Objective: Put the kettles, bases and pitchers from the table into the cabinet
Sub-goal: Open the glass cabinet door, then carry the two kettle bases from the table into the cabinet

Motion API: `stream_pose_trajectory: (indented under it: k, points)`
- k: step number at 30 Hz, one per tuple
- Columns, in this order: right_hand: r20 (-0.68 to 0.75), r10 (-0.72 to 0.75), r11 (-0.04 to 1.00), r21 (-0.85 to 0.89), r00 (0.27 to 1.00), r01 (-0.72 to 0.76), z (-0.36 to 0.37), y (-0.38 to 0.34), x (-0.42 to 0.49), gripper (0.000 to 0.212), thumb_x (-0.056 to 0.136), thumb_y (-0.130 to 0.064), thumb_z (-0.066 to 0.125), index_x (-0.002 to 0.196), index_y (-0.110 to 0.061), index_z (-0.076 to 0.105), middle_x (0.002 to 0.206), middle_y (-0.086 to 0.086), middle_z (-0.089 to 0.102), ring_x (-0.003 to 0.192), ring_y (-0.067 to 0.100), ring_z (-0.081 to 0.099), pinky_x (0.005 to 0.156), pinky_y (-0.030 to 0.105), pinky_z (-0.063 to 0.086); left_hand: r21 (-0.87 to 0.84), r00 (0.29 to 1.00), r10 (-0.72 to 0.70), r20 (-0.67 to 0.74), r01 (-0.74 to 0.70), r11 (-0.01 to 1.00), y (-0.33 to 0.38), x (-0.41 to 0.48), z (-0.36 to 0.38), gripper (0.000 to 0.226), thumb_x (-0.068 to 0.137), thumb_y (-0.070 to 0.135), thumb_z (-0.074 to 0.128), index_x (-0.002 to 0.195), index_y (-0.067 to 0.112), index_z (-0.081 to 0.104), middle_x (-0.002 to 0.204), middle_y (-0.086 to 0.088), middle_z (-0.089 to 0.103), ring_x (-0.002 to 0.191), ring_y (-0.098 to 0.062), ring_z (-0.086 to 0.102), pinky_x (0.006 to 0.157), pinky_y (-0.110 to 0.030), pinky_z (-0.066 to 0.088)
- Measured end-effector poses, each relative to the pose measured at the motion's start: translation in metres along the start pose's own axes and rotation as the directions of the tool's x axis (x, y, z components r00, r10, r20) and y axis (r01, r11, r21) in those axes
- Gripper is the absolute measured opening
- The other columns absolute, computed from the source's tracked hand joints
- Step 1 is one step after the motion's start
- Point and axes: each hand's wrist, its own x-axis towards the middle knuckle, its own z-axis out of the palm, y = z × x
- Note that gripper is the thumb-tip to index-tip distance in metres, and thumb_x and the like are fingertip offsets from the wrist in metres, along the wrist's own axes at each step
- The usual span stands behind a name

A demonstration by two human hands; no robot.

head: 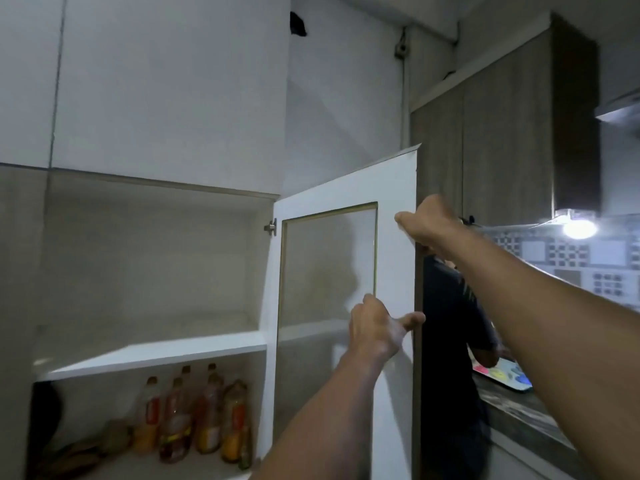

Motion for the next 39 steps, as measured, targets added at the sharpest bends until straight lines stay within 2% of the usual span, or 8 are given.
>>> stream_pose_trajectory:
  k: [3, 8, 13, 18, 22, 28, 33, 39]
  points:
    - [0.033, 0.015, 1.000, 0.010, 0.999, -0.016, -0.011, 0.036, 0.028, 0.025, 0.094, -0.021, 0.056, 0.075, -0.007, 0.048, 0.090, 0.015, 0.059, 0.089, 0.034, 0.065, 0.081, 0.045, 0.057, 0.055, 1.000, 0.002, 0.008, -0.003, 0.999, 0.011, 0.017, 0.041, 0.076, 0.071, 0.059, 0.074, 0.114, -0.001, 0.058, 0.104, -0.018, 0.062, 0.092, -0.031, 0.063, 0.080, -0.040, 0.052]
    - [0.034, 0.006, 1.000, 0.024, 0.999, -0.007, -0.014, 0.080, 0.067, 0.027, 0.095, -0.026, 0.056, 0.076, -0.007, 0.050, 0.088, 0.016, 0.059, 0.077, 0.029, 0.059, 0.074, 0.041, 0.055, 0.119, 0.999, 0.038, -0.014, -0.036, 0.992, 0.022, 0.042, 0.089, 0.076, 0.072, 0.057, 0.075, 0.124, 0.008, 0.049, 0.121, -0.011, 0.053, 0.106, -0.028, 0.057, 0.085, -0.034, 0.050]
    - [-0.024, 0.035, 0.998, 0.062, 0.999, -0.033, -0.011, 0.097, 0.079, 0.028, 0.094, -0.024, 0.060, 0.104, 0.002, 0.061, 0.097, 0.017, 0.063, 0.086, 0.032, 0.064, 0.078, 0.043, 0.054, 0.147, 0.999, 0.044, -0.020, -0.040, 0.988, 0.025, 0.056, 0.108, 0.080, 0.072, 0.058, 0.074, 0.126, 0.006, 0.047, 0.122, -0.013, 0.051, 0.109, -0.029, 0.056, 0.090, -0.036, 0.050]
    - [-0.268, -0.297, 0.907, -0.380, 0.916, 0.182, 0.003, 0.072, 0.055, 0.066, 0.082, -0.004, 0.069, 0.140, 0.000, 0.036, 0.144, 0.025, 0.036, 0.126, 0.041, 0.044, 0.099, 0.051, 0.043, 0.246, 0.998, 0.062, -0.016, -0.056, 0.968, 0.013, 0.062, 0.084, 0.062, 0.086, 0.053, 0.062, 0.121, 0.002, 0.054, 0.121, -0.020, 0.061, 0.113, -0.036, 0.057, 0.086, -0.040, 0.048]
    - [-0.126, -0.561, 0.784, -0.398, 0.818, 0.477, 0.039, 0.040, 0.020, 0.059, 0.082, -0.004, 0.059, 0.139, -0.006, 0.043, 0.141, 0.015, 0.043, 0.121, 0.038, 0.048, 0.090, 0.046, 0.044, 0.319, 0.990, 0.085, -0.116, -0.044, 0.947, -0.020, 0.058, 0.017, 0.053, 0.096, 0.040, 0.052, 0.130, -0.001, 0.051, 0.130, -0.023, 0.057, 0.124, -0.038, 0.051, 0.097, -0.039, 0.043]
    - [0.229, -0.403, 0.900, -0.080, 0.886, 0.430, 0.149, -0.034, -0.061, 0.047, 0.095, -0.030, 0.053, 0.135, -0.008, 0.044, 0.143, 0.015, 0.046, 0.127, 0.039, 0.047, 0.099, 0.047, 0.044, 0.469, 0.955, -0.076, -0.286, 0.208, 0.858, -0.124, 0.009, -0.125, 0.043, 0.098, 0.038, 0.046, 0.116, 0.001, 0.057, 0.125, -0.022, 0.057, 0.116, -0.038, 0.053, 0.094, -0.042, 0.043]
    - [0.469, -0.469, 0.872, 0.113, 0.748, 0.475, 0.271, -0.114, -0.164, 0.056, 0.094, -0.039, 0.055, 0.139, -0.008, 0.043, 0.146, 0.017, 0.045, 0.131, 0.039, 0.045, 0.105, 0.047, 0.043, 0.483, 0.831, -0.187, -0.524, 0.471, 0.739, -0.215, -0.070, -0.267, 0.048, 0.097, 0.039, 0.047, 0.127, 0.002, 0.051, 0.132, -0.022, 0.051, 0.124, -0.039, 0.048, 0.102, -0.043, 0.039]
    - [0.640, -0.633, 0.749, 0.361, 0.436, 0.556, 0.391, -0.226, -0.312, 0.064, 0.093, -0.044, 0.056, 0.145, -0.012, 0.038, 0.148, 0.014, 0.043, 0.133, 0.038, 0.044, 0.106, 0.049, 0.042, 0.341, 0.587, -0.314, -0.747, 0.743, 0.576, -0.317, -0.184, -0.399, 0.045, 0.096, 0.040, 0.046, 0.126, 0.007, 0.050, 0.132, -0.017, 0.050, 0.121, -0.036, 0.050, 0.103, -0.048, 0.041]
